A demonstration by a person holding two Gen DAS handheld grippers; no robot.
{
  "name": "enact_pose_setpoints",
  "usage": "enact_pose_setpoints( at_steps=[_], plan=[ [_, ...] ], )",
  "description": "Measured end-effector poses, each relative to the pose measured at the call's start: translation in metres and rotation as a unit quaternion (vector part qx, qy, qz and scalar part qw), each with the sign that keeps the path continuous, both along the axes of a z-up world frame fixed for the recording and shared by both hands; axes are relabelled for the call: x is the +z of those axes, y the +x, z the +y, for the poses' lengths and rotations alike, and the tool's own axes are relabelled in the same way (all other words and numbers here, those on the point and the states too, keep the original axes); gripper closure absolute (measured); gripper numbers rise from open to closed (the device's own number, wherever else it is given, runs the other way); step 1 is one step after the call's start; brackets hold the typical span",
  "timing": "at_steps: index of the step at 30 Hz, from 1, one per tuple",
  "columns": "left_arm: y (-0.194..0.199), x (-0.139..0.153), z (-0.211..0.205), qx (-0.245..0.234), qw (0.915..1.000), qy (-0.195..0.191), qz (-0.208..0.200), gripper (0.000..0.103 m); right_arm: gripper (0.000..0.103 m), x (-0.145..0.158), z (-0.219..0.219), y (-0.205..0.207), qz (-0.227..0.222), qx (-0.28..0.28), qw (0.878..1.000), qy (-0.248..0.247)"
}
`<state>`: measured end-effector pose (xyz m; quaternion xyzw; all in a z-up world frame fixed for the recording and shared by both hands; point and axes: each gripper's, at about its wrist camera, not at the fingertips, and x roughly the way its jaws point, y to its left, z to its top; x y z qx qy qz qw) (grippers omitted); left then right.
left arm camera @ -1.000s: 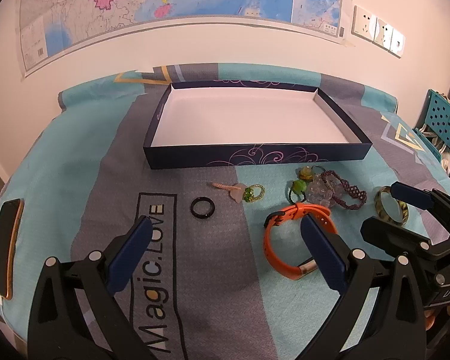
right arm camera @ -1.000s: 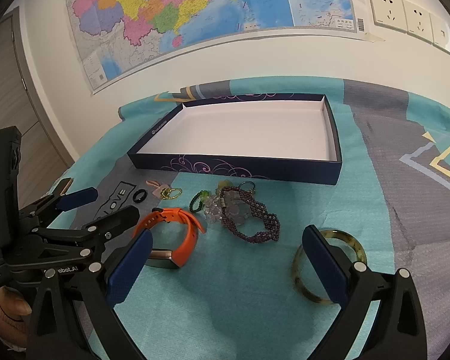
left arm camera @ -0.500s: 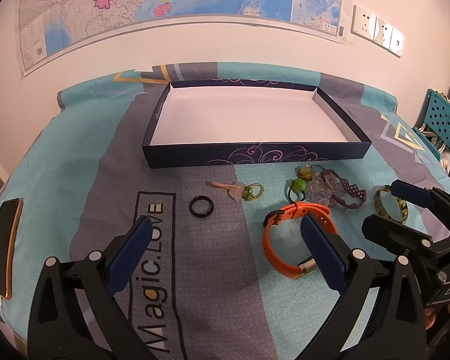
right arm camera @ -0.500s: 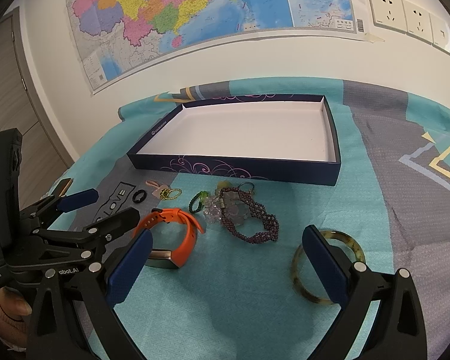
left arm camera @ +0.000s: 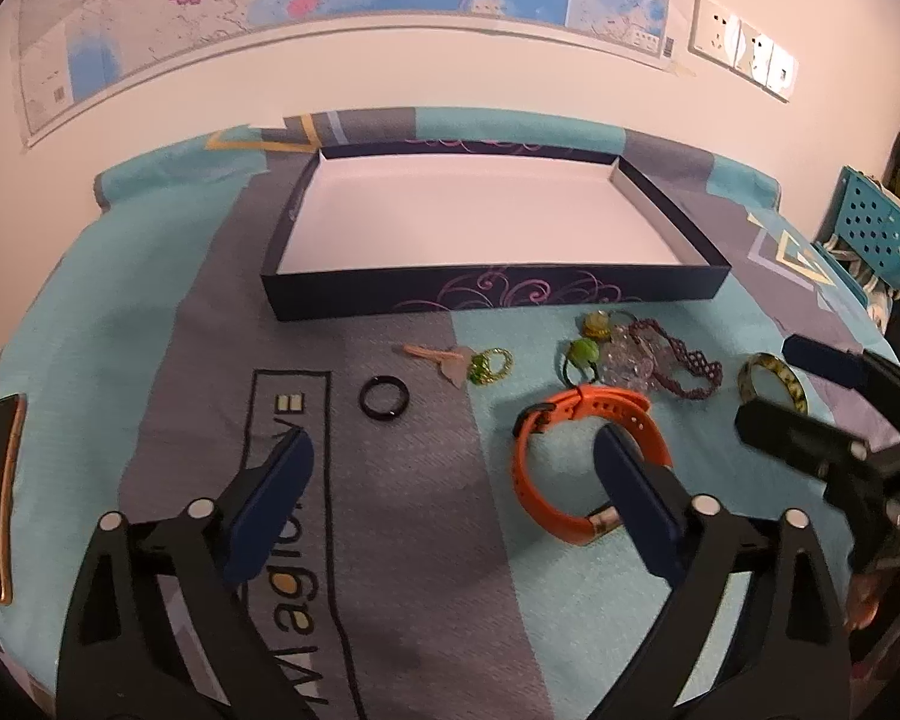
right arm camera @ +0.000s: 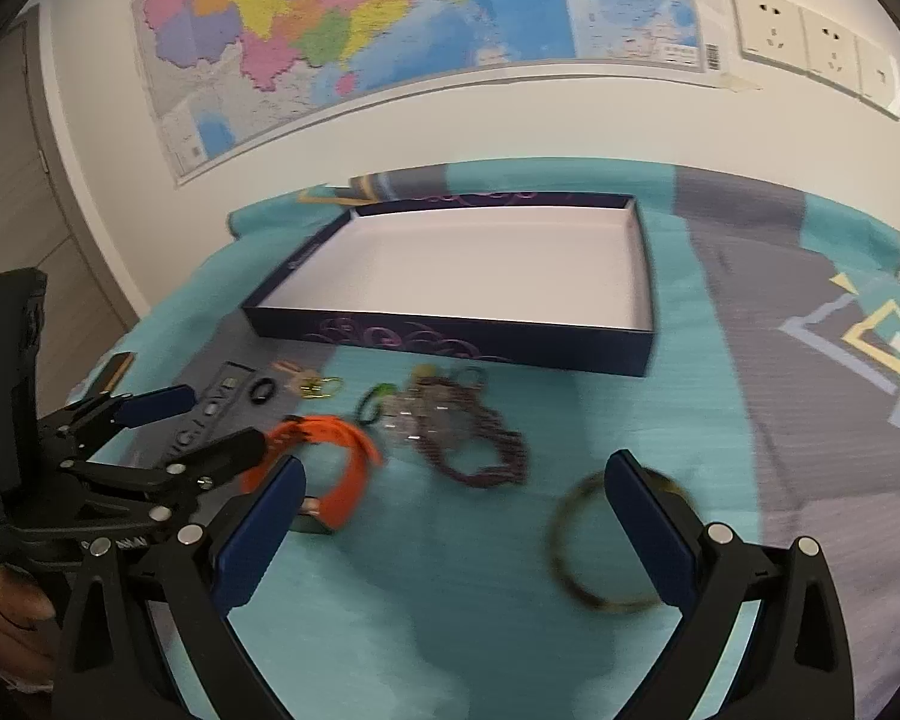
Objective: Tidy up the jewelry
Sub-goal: 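Grasp the tortoiseshell bangle with the right tool while the left grasps the orange watch band, then lower the bangle into the box with the right tool while the left lowers the band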
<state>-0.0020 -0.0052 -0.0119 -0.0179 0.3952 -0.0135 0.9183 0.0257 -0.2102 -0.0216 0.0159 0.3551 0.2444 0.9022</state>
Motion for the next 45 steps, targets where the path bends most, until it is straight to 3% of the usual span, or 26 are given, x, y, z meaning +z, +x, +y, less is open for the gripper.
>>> enact_pose_setpoints(
  at_steps=[6, 9, 11, 14, 21, 26, 27, 28, 29, 32, 45],
  plan=[
    [0.006, -0.006, -0.002, -0.021, 0.9993, -0.023, 0.019, 0.023, 0.008, -0.004, -0.039, 0.01, 0.014, -0.052, 0.998, -0.019],
    [0.009, -0.009, -0.005, -0.034, 0.9987, -0.027, 0.028, 0.03, 0.022, -0.011, -0.054, 0.017, 0.03, -0.068, 0.997, -0.03],
    [0.011, -0.011, -0.008, -0.045, 0.998, -0.028, 0.034, 0.033, 0.037, -0.017, -0.06, 0.021, 0.045, -0.068, 0.996, -0.033],
    [0.014, -0.013, -0.009, -0.054, 0.9973, -0.029, 0.039, 0.045, 0.045, -0.023, -0.062, 0.025, 0.054, -0.067, 0.995, -0.041],
    [0.021, -0.015, -0.008, -0.073, 0.9953, -0.034, 0.053, 0.059, 0.069, -0.026, -0.057, 0.028, 0.044, -0.058, 0.994, -0.077],
    [0.022, -0.015, -0.012, -0.086, 0.9947, -0.013, 0.055, 0.069, 0.09, -0.025, -0.052, 0.028, 0.038, -0.039, 0.994, -0.092],
    [0.023, -0.015, -0.013, -0.09, 0.9944, -0.011, 0.055, 0.072, 0.093, -0.025, -0.05, 0.028, 0.036, -0.035, 0.994, -0.095],
    [0.023, -0.015, -0.014, -0.094, 0.9939, -0.012, 0.057, 0.082, 0.097, -0.025, -0.049, 0.028, 0.036, -0.033, 0.994, -0.095],
    [0.024, -0.015, -0.014, -0.097, 0.9935, -0.014, 0.058, 0.09, 0.097, -0.024, -0.049, 0.027, 0.037, -0.03, 0.994, -0.094],
    [0.024, -0.014, -0.014, -0.104, 0.9928, -0.013, 0.057, 0.095, 0.097, -0.022, -0.047, 0.025, 0.035, -0.027, 0.995, -0.089],
    [0.024, 0.014, 0.005, -0.121, 0.9913, -0.044, 0.028, 0.096, 0.097, 0.022, -0.048, 0.03, -0.005, -0.008, 1.0, -0.02]
  ],
)
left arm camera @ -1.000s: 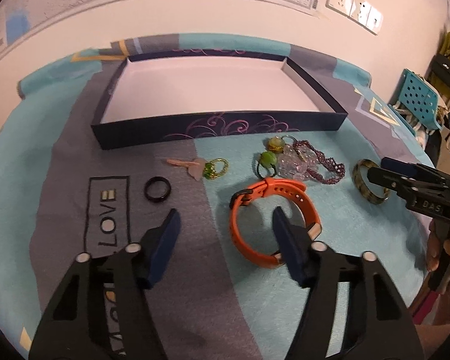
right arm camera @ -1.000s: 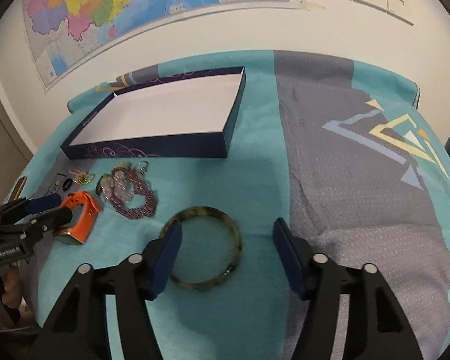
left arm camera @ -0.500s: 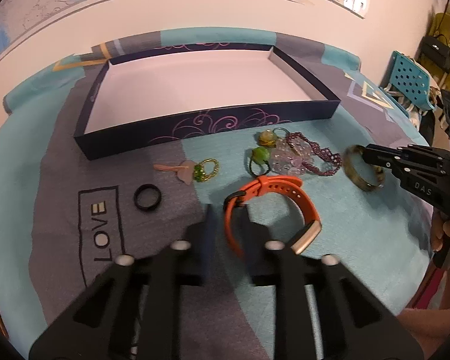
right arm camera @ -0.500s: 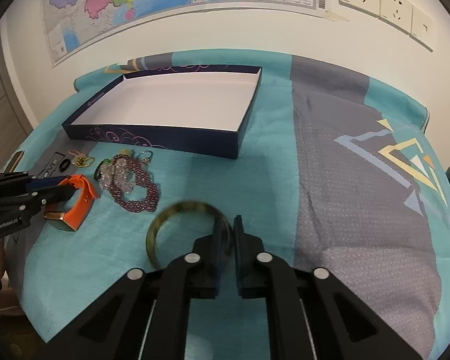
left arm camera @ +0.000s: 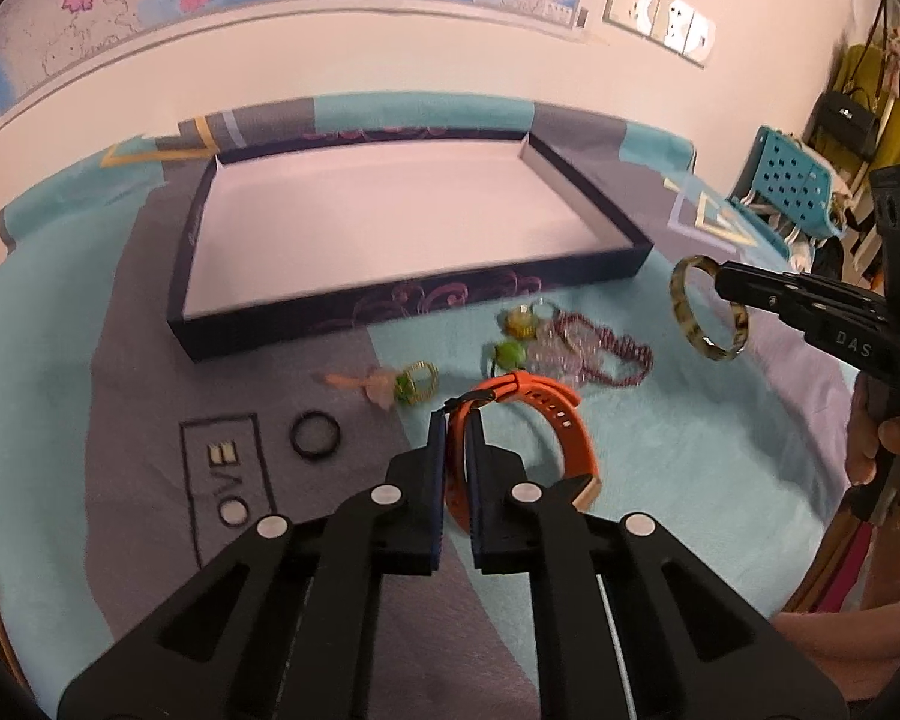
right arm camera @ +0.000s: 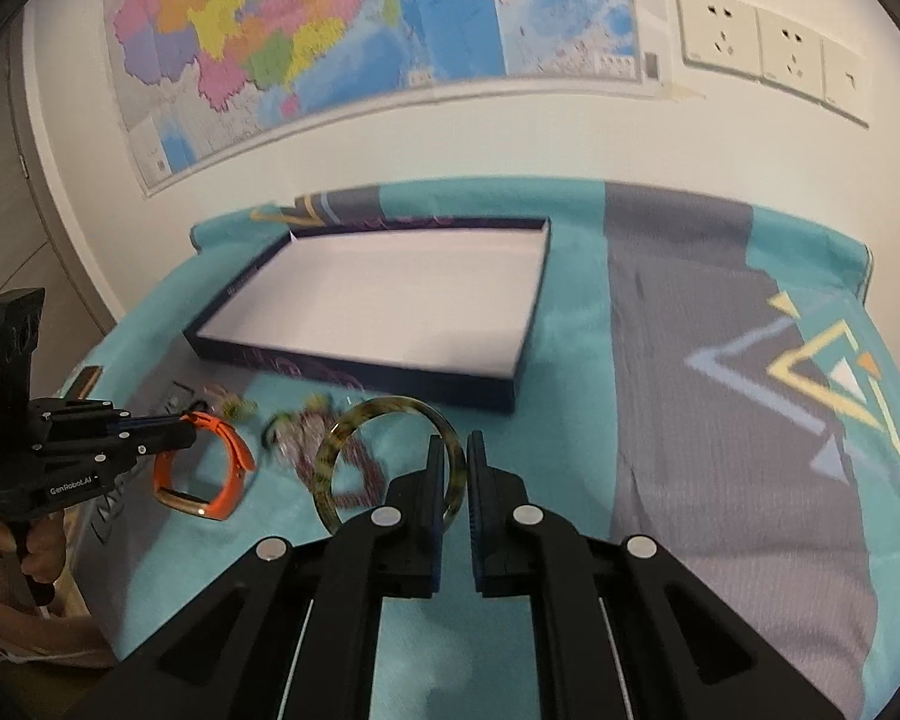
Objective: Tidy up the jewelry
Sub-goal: 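Lower the bangle into the box with the right tool while the left lowers the band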
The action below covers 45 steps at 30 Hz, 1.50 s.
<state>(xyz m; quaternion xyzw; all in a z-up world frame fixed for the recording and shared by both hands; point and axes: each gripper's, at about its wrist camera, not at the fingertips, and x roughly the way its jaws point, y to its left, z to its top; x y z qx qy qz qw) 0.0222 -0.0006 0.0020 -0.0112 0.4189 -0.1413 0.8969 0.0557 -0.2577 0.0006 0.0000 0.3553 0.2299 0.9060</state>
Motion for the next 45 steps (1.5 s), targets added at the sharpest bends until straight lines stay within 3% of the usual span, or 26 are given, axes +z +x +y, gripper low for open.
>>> enact_pose_setpoints(
  at_steps=[5, 9, 15, 22, 29, 40, 45],
  plan=[
    [0.014, 0.028, 0.012, -0.001, 0.9994, -0.023, -0.024, 0.096, 0.097, 0.015, 0.015, 0.022, -0.017, 0.015, 1.0, 0.003],
    [0.032, 0.049, 0.019, 0.006, 0.9985, -0.014, -0.052, 0.096, 0.097, 0.023, 0.03, 0.048, -0.026, 0.026, 0.999, 0.0],
    [0.089, 0.062, 0.031, 0.02, 0.9979, -0.026, -0.055, 0.096, 0.097, 0.024, 0.047, 0.104, -0.018, 0.024, 1.0, 0.006],
    [0.153, 0.048, 0.036, 0.029, 0.9987, -0.027, -0.031, 0.095, 0.097, 0.009, 0.067, 0.168, 0.016, 0.008, 1.0, -0.008],
    [0.2, 0.019, 0.032, 0.038, 0.9991, -0.014, 0.009, 0.095, 0.097, -0.005, 0.085, 0.203, 0.05, 0.006, 0.998, -0.034],
    [0.247, 0.0, 0.018, 0.039, 0.9963, 0.062, 0.045, 0.096, 0.097, -0.018, 0.1, 0.226, 0.087, -0.01, 0.995, -0.057],
    [0.26, -0.008, 0.02, 0.053, 0.9945, 0.059, 0.068, 0.091, 0.094, -0.019, 0.1, 0.227, 0.088, -0.02, 0.995, -0.05]
  ],
)
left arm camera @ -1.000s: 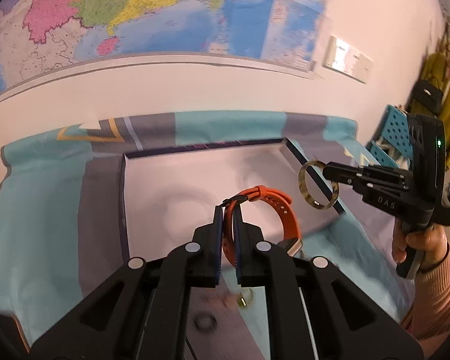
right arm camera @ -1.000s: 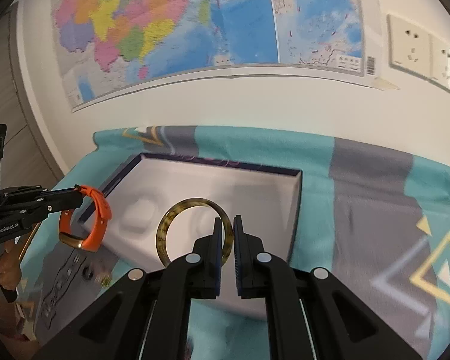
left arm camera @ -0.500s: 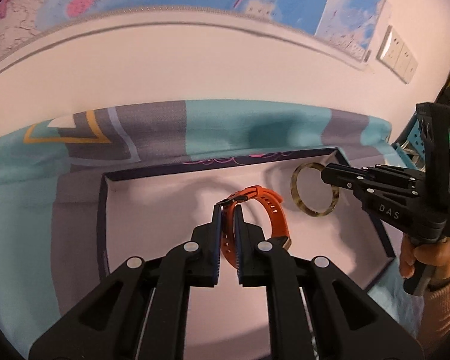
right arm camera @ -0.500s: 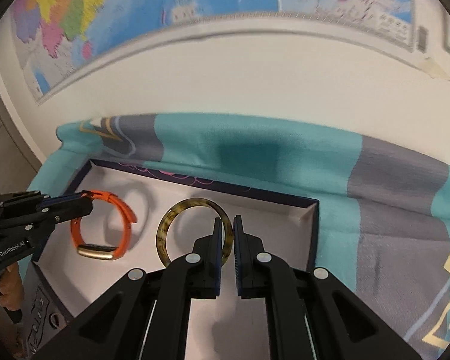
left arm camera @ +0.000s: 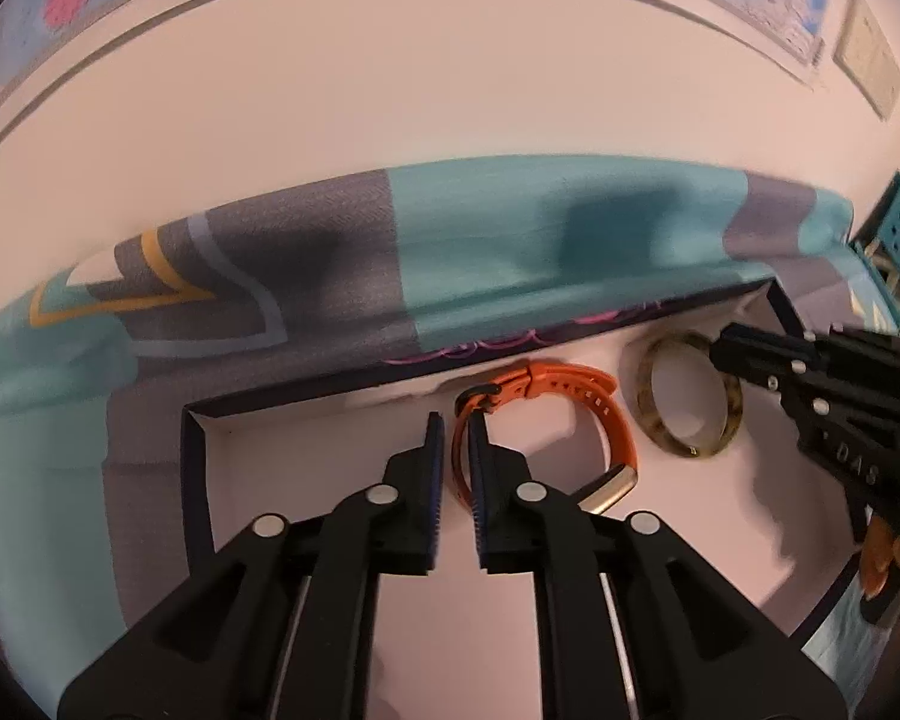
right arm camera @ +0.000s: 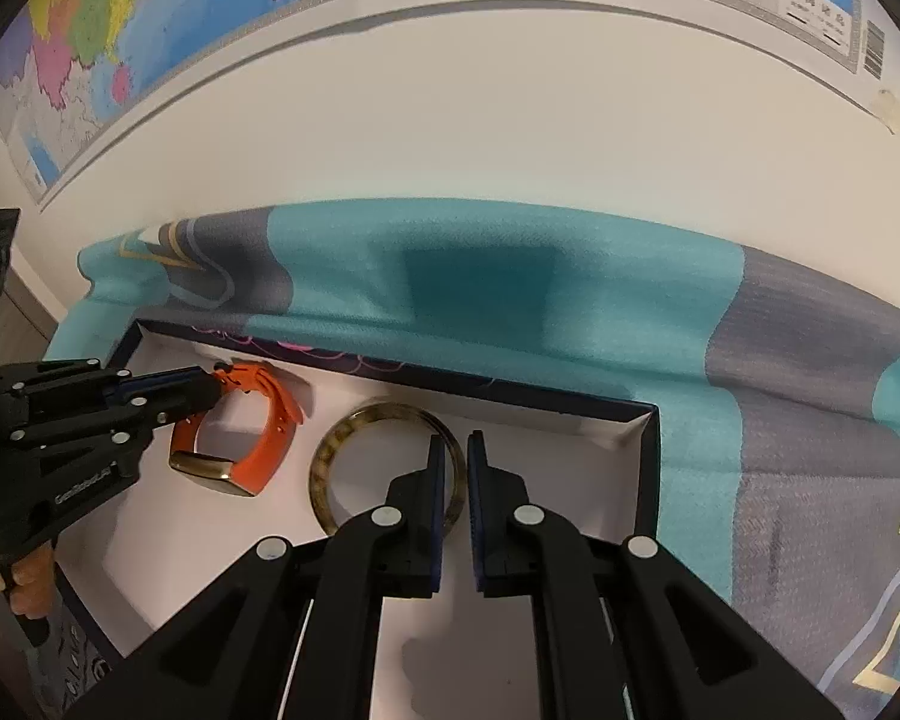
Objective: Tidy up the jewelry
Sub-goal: 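Lower the bangle into the box with the right tool while the left lowers the band, then withdraw both open tools from the box toward the remaining jewelry, then grasp the dark red beaded bracelet with the right tool while the left grasps the black ring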
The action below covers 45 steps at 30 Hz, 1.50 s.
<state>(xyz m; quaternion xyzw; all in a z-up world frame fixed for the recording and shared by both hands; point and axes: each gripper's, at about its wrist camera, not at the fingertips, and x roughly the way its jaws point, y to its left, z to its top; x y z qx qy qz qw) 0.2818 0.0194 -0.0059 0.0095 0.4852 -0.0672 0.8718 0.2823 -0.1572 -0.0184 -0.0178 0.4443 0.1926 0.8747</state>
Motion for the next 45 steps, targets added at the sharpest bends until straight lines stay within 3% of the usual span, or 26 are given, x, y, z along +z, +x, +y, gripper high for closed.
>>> enact_pose_setpoints(
  at_steps=[2, 3, 6, 8, 14, 19, 26, 34, 39, 41, 45],
  plan=[
    [-0.002, 0.002, 0.003, 0.011, 0.9999, -0.005, -0.006, 0.086, 0.082, 0.005, -0.005, -0.005, -0.01, -0.011, 1.0, 0.009],
    [-0.007, 0.004, 0.005, 0.014, 0.9998, -0.005, -0.012, 0.086, 0.082, 0.009, -0.009, -0.01, -0.02, -0.01, 1.0, 0.019],
    [-0.029, 0.02, 0.009, 0.013, 0.9987, -0.008, -0.048, 0.063, 0.08, 0.027, -0.017, -0.037, -0.048, 0.013, 0.998, 0.044],
    [-0.049, 0.032, 0.01, 0.007, 0.9967, -0.003, -0.081, 0.061, 0.071, 0.039, -0.025, -0.068, -0.074, 0.038, 0.995, 0.058],
    [-0.122, 0.053, 0.014, -0.022, 0.9888, -0.016, -0.147, 0.056, 0.069, 0.048, -0.042, -0.146, -0.106, 0.12, 0.985, 0.06],
    [-0.163, 0.048, 0.026, -0.026, 0.9867, -0.056, -0.15, 0.055, 0.069, 0.024, -0.045, -0.183, -0.085, 0.143, 0.985, 0.043],
    [-0.202, 0.025, 0.042, -0.007, 0.9894, -0.065, -0.129, 0.055, 0.069, -0.01, -0.041, -0.201, -0.047, 0.152, 0.987, 0.031],
    [-0.229, 0.009, 0.049, 0.001, 0.9916, -0.062, -0.114, 0.053, 0.071, -0.021, -0.033, -0.203, -0.046, 0.154, 0.987, 0.008],
    [-0.236, -0.001, 0.052, 0.006, 0.9926, -0.067, -0.102, 0.053, 0.08, -0.023, -0.034, -0.2, -0.04, 0.159, 0.986, 0.019],
    [-0.238, -0.003, 0.051, 0.004, 0.9928, -0.065, -0.1, 0.052, 0.096, -0.023, -0.033, -0.199, -0.034, 0.161, 0.986, 0.021],
    [-0.242, -0.005, 0.05, -0.001, 0.9934, -0.06, -0.098, 0.052, 0.101, -0.025, -0.033, -0.201, -0.036, 0.152, 0.988, 0.01]
  ],
)
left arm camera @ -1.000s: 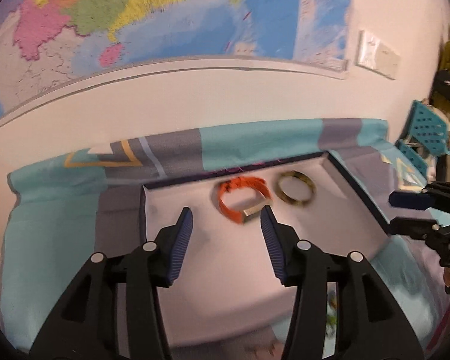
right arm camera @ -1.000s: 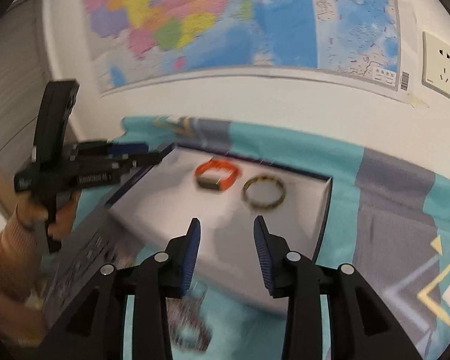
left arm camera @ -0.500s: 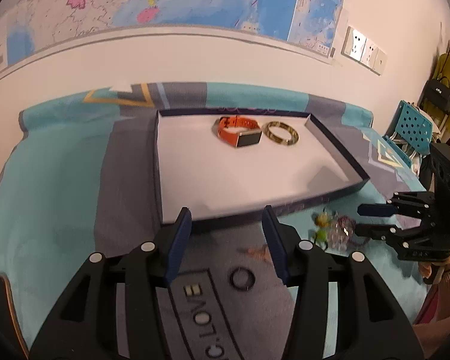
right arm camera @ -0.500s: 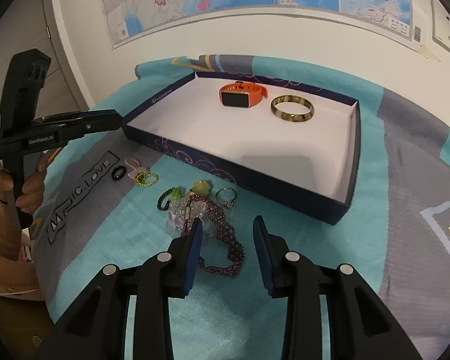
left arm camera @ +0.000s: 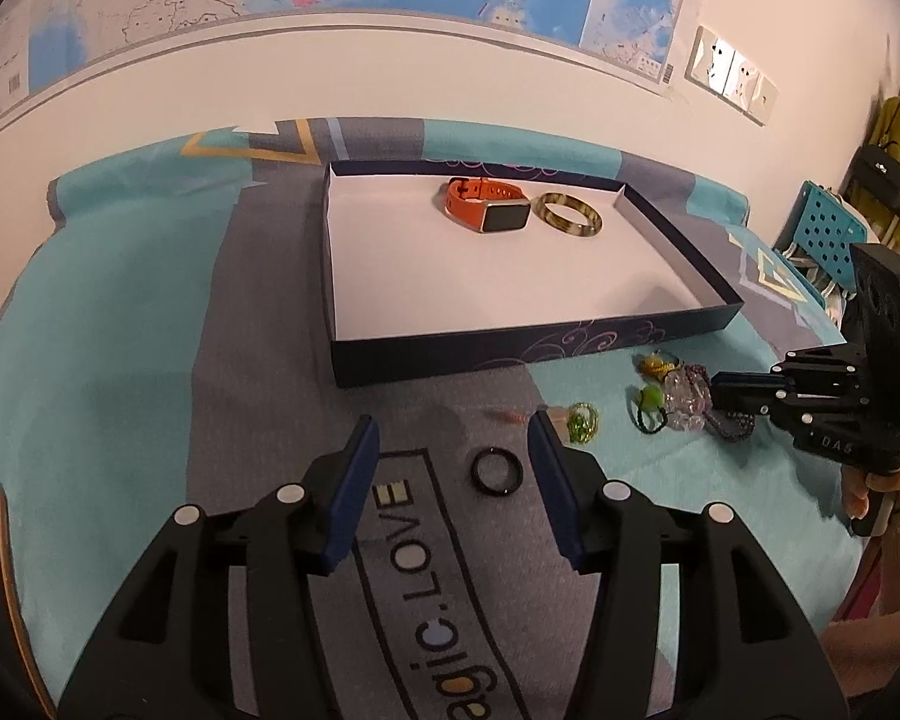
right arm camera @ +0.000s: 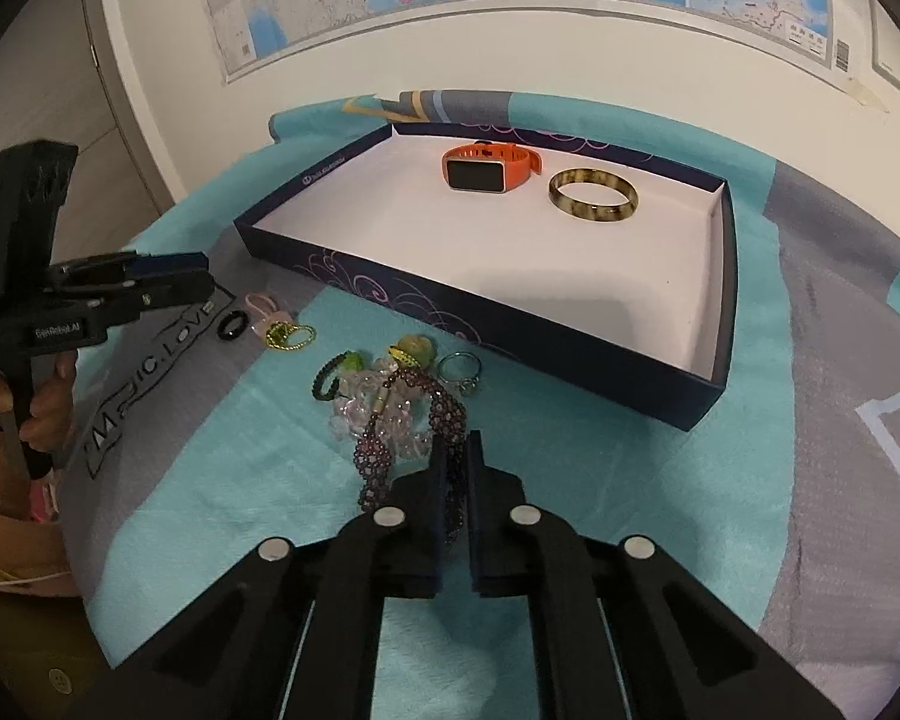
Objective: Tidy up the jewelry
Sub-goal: 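Grasp the dark red beaded bracelet with the right tool while the left grasps the black ring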
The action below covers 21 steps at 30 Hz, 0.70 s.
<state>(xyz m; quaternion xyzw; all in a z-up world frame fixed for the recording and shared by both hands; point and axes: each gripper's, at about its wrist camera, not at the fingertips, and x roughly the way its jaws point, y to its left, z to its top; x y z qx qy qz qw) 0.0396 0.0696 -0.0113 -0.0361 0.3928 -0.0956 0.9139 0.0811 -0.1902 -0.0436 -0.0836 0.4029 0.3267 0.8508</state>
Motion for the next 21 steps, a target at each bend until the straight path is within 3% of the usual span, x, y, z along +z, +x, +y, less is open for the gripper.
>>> enact_pose_setpoints(
  at_steps=[15, 21],
  plan=[
    [-0.014, -0.013, -0.015, -0.031, 0.9989, 0.029, 0.017, 0.052, 0.102, 0.056, -0.02, -0.035, -0.068, -0.005, 0.995, 0.077],
    [-0.006, -0.018, -0.024, -0.035, 0.998, 0.045, 0.027, 0.055, 0.102, 0.053, -0.02, -0.043, -0.063, -0.001, 0.995, 0.078]
  ],
)
